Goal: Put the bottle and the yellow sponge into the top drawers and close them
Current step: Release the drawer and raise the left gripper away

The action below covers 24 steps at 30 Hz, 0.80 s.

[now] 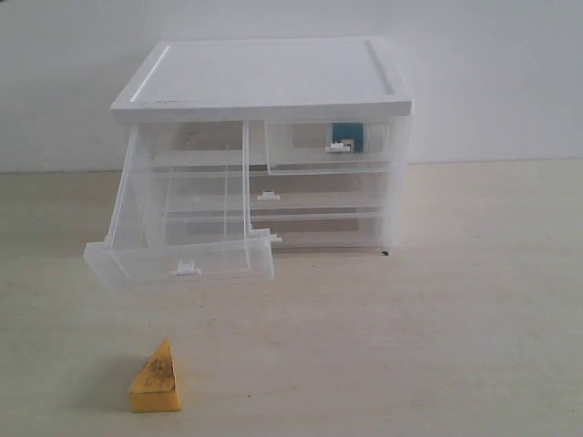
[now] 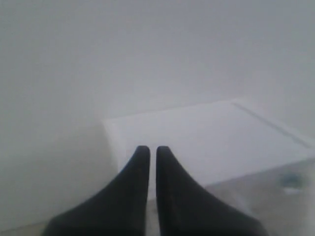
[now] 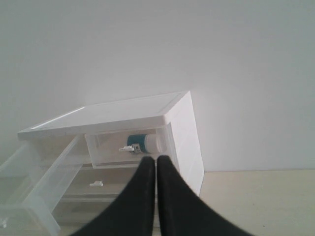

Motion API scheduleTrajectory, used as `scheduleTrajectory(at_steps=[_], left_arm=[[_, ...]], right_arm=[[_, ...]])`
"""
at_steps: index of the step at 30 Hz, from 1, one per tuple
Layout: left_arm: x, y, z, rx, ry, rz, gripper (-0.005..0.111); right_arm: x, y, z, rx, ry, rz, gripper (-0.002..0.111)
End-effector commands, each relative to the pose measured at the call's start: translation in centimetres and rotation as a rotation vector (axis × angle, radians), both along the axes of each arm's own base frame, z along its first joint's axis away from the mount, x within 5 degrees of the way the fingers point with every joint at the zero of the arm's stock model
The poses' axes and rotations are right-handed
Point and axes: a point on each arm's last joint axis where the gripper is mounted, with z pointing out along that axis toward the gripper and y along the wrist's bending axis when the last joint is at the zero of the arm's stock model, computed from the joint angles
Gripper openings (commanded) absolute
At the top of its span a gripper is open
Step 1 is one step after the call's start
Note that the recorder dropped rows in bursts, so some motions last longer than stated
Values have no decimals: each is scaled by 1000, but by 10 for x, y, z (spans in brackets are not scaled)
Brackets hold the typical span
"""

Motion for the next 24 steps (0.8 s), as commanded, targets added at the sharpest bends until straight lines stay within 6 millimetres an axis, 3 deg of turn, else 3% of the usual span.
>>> scheduleTrajectory(at_steps=[1,4,6,9,15,24], left_arm=[[8,29,0,190,-34,327,4],[16,47,-9,384,142,534,4],[23,50,-9,385,278,592,4],[29,38,-11,391,498,465,4],[16,17,-28,409,937,207,4],[4,2,-38,294,1097,74,4]], right_arm=[[0,0,1,-3,-8,-2,0],[0,0,1,-3,-8,-2,0],[0,0,1,-3,-8,-2,0],[0,0,0,-2,-4,-2,0],[0,0,0,-2,-4,-2,0],[0,0,0,-2,-4,-2,0]])
